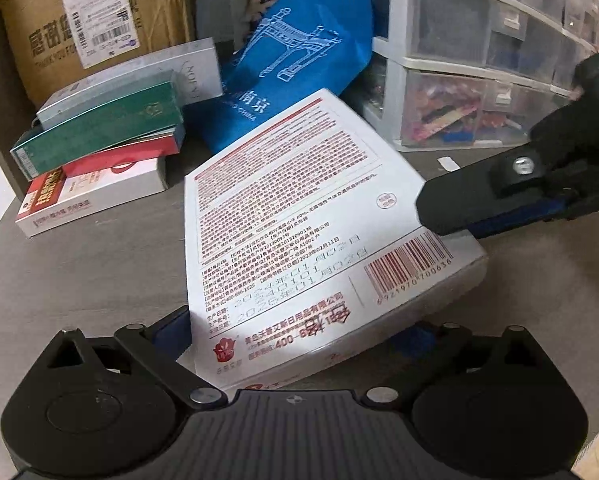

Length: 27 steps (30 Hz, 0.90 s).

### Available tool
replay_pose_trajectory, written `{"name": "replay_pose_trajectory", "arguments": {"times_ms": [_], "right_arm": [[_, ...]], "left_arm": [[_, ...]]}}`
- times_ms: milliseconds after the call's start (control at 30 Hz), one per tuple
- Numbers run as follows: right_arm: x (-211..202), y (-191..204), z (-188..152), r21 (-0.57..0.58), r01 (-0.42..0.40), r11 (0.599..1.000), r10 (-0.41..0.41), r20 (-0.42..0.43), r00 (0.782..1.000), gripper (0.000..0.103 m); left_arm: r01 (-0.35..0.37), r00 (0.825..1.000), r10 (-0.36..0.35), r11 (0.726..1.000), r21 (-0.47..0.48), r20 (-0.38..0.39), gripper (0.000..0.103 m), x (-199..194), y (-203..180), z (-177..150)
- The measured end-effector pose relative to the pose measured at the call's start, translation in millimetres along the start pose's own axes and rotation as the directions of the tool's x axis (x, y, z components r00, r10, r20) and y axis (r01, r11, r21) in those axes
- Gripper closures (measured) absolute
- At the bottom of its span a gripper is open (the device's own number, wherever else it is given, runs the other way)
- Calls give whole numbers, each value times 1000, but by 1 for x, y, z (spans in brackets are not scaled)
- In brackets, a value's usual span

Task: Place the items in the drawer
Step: 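Lift the medicine box onto its edge with the right gripper, then raise the white-and-red medicine box off the desktop with the right gripper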

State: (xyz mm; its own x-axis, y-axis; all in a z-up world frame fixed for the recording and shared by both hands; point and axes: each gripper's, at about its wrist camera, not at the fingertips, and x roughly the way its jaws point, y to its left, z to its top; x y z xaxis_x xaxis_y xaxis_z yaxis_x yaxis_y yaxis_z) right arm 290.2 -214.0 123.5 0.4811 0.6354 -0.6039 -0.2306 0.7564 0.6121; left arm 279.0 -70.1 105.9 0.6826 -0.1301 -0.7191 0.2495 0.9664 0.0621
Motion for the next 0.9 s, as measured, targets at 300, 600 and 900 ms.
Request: {"name": "replay_pose_trajectory", "arguments": {"times_ms": [300,600,900], "right_arm": [[-1,16,-2,-20,-39,999,39,4,999,74],[0,18,1,1,-43,999,43,38,998,74],[-3,17,2,9,-84,996,83,48,995,73]], "left_arm": [[-27,999,28,999,-36,26,7,1,9,-4],[-114,988,114,993,-12,105,29,-3,7,-9],[-67,992,76,993,-93,98,39,-2,19,-9]]}}
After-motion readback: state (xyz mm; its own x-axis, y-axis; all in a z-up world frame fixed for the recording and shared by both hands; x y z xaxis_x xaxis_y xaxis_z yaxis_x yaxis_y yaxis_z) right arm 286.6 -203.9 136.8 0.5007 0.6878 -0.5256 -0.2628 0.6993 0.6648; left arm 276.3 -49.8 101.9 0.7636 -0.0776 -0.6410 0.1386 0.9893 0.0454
